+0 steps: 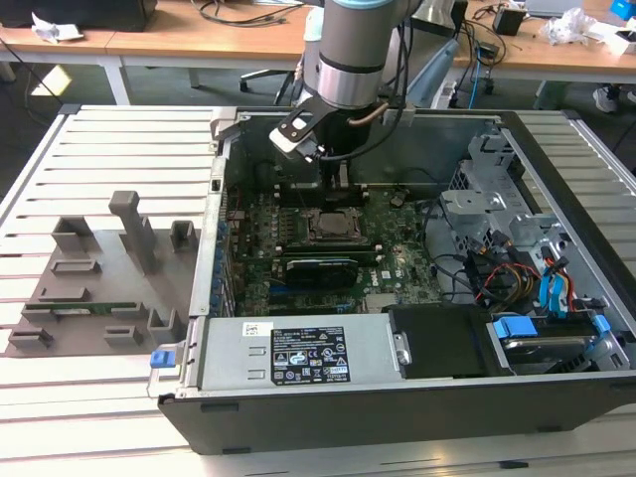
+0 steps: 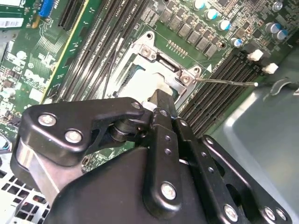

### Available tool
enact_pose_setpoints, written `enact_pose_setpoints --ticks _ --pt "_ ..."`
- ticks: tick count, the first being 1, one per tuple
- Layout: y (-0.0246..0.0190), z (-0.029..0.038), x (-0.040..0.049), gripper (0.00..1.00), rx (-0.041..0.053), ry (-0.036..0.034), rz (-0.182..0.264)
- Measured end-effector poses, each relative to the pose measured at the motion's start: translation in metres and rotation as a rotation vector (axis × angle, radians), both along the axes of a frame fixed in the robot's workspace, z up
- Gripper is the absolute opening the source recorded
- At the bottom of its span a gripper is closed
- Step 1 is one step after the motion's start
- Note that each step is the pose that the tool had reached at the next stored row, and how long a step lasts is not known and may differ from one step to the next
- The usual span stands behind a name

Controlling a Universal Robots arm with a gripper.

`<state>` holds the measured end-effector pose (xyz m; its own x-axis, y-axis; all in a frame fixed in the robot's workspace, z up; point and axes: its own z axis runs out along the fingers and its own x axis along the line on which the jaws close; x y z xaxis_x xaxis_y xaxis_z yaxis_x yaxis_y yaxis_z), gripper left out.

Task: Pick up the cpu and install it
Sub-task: 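Close the cpu cover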

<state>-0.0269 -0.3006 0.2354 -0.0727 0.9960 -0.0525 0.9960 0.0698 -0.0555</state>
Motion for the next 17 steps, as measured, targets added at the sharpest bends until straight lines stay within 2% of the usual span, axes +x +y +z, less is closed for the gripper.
enact_pose_setpoints --ticks 9,17 --pt "0.0000 0.0112 0.0006 0.11 0.0000 0.0009 0.000" --pt "0.0000 0.0308 0.0006 0.11 0.0000 0.0008 0.000"
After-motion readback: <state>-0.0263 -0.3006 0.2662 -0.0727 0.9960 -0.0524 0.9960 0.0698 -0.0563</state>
